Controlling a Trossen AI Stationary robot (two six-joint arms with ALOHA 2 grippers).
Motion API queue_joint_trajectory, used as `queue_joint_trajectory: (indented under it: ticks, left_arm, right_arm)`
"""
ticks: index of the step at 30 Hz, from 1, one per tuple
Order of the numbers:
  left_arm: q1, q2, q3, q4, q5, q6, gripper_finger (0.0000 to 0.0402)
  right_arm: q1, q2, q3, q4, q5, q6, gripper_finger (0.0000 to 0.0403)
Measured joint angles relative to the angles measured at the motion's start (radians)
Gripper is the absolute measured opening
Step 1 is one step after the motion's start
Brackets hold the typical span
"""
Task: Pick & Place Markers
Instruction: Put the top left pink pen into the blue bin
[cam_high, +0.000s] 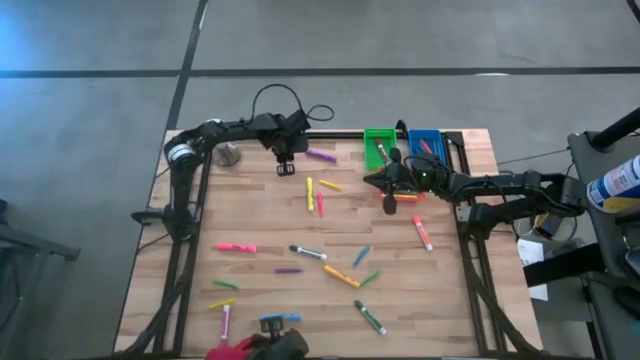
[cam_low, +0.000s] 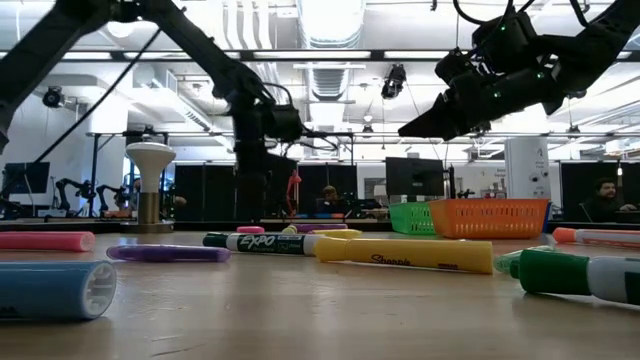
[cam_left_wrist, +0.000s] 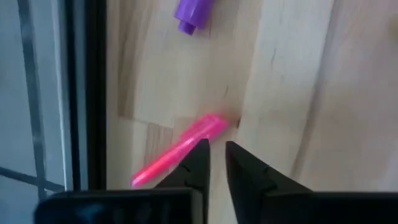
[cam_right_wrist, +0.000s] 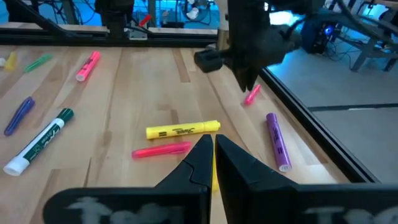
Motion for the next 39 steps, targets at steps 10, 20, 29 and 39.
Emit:
queue_joint_trajectory:
  ticks: [10,20,29,39]
  left_arm:
    - [0.017,0.022,0.012,0.07,0.015,0.15,0.0088]
    - [0.031,0.056,-0.008,0.057,0.011,0.171,0.0088]
    - [0.039,0.053,-0.029,0.044,0.006,0.136,0.0082]
    - [0.04,0.017,-0.037,-0.016,-0.003,0.07,0.0022]
  right_arm:
    - [0.0,0.0,-0.001,0.0,-0.025,-0.007,0.0013]
    - [0.001,0.0,-0.003,0.001,-0.044,-0.017,0.0013]
    - [0.001,0.0,-0.003,0.003,-0.044,-0.017,0.0013]
    - [0.001,-0.003,-0.003,0.003,-0.043,-0.004,0.0013]
